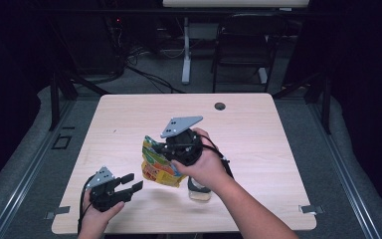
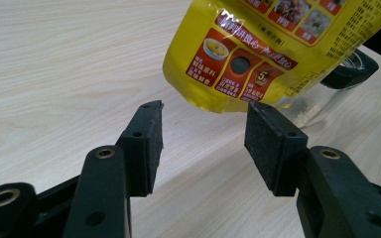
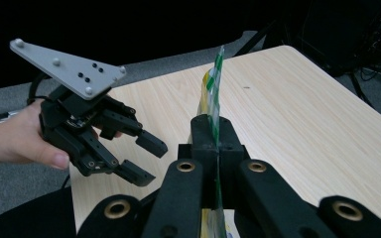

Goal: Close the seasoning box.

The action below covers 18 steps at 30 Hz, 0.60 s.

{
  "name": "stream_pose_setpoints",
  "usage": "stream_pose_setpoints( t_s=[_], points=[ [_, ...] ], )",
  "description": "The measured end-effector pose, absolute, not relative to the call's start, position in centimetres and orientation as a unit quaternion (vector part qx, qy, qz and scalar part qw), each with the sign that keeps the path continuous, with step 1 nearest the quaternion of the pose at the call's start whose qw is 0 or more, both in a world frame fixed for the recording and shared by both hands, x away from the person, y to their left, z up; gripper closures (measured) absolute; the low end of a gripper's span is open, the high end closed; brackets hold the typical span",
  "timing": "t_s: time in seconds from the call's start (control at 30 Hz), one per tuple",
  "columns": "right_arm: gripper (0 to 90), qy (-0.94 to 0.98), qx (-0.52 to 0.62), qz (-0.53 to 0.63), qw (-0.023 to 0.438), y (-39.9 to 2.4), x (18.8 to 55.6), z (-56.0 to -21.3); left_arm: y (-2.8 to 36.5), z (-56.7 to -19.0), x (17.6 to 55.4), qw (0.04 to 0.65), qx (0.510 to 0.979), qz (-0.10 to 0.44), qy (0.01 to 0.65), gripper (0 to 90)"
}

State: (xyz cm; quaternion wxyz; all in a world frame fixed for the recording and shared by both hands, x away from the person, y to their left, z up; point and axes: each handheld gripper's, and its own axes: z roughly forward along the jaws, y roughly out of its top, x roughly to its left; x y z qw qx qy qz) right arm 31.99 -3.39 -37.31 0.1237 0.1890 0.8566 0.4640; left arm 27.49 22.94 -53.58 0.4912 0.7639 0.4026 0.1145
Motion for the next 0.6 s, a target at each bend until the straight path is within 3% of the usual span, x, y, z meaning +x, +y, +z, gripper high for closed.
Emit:
stream_pose_setpoints(
  t_s=[0.6],
  points=[
    [90.0,0.849,0.163,0.487,0.122,-2.6,30.7,-35.5,21.7,-54.1,27.5,0.489,0.782,0.091,0.375,47.8]
  ],
)
